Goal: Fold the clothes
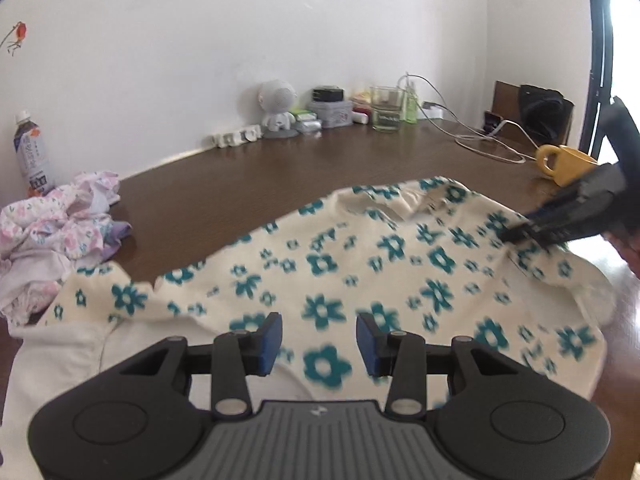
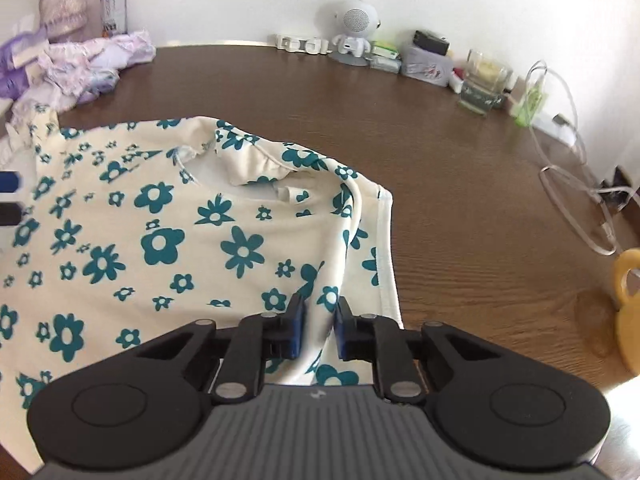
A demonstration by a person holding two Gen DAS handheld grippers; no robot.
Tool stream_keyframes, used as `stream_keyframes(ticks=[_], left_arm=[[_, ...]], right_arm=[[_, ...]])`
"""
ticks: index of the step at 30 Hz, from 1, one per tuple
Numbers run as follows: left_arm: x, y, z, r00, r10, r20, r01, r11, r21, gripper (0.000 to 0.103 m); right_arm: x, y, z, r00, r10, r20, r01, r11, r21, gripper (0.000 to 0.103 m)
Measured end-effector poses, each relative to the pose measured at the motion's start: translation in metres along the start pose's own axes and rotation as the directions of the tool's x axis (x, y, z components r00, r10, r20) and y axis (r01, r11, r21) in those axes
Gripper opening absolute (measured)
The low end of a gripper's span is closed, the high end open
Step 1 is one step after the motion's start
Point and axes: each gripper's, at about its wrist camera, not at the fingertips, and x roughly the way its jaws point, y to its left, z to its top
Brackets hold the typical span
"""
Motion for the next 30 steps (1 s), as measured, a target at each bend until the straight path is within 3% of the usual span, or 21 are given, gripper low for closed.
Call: stream_keyframes(ticks=[2, 9, 11, 12, 15, 17, 21, 23, 26, 28, 30], left_arm=[[-0.009, -0.004, -0.008, 1.0, -0.012, -0.003, 0.012, 1.0, 0.002, 0.039], [-0.025, -0.013, -0.03, 0.996, -0.08, -0.036, 0.079, 0.996, -0.029, 0.039], [-0.023, -0.016, -0.036, 0.995, -0.083, -0.058, 0.082, 0.996, -0.027, 0.039], [-0.021, -0.017, -0.038, 0.994, -0.082, -0.07, 0.08, 0.996, -0.028, 0.039], [-0.022, -0.018, -0.044, 0.996, -0.062, -0.07, 0.061, 0.998, -0.019, 0.038], [-0.024, -0.017, -0.046, 0.996, -0.055, -0.068, 0.053, 0.998, -0.034, 0.038], [-0.034, -0.01, -0.047, 0.996, -0.061, -0.058, 0.056, 0.995, -0.08, 0.038], [-0.045, -0.007, -0.048, 0.996, -0.071, -0.046, 0.066, 0.993, -0.102, 0.038], [-0.065, -0.004, -0.051, 0.994, -0.108, -0.037, 0.101, 0.985, -0.141, 0.04], [-0.077, -0.003, -0.056, 0.988, -0.146, -0.041, 0.137, 0.976, -0.171, 0.044], [-0.087, -0.005, -0.064, 0.985, -0.163, -0.06, 0.149, 0.971, -0.185, 0.046]], right_arm=[[-0.003, -0.001, 0.0, 1.0, -0.022, 0.0, 0.022, 1.0, -0.001, 0.014], [-0.021, -0.021, -0.014, 0.994, 0.113, -0.006, -0.111, 0.982, 0.152, 0.02], [-0.019, -0.022, -0.02, 0.993, 0.119, -0.012, -0.116, 0.98, 0.16, 0.016], [-0.018, -0.022, -0.022, 0.994, 0.106, -0.008, -0.103, 0.984, 0.147, 0.003], [-0.02, -0.018, -0.022, 0.999, 0.045, -0.01, -0.044, 0.995, 0.094, 0.002], [-0.021, -0.015, -0.022, 1.0, 0.026, -0.011, -0.025, 0.997, 0.073, 0.003], [-0.044, -0.009, -0.025, 0.998, 0.026, 0.05, -0.031, 0.995, 0.093, 0.019], [-0.068, -0.002, -0.027, 0.99, 0.077, 0.115, -0.087, 0.992, 0.089, 0.019], [-0.095, 0.011, -0.032, 0.958, 0.248, 0.141, -0.261, 0.962, 0.081, 0.036], [-0.098, 0.021, -0.037, 0.932, 0.349, 0.098, -0.357, 0.931, 0.076, 0.041], [-0.091, 0.031, -0.045, 0.924, 0.381, 0.039, -0.383, 0.921, 0.075, 0.041]])
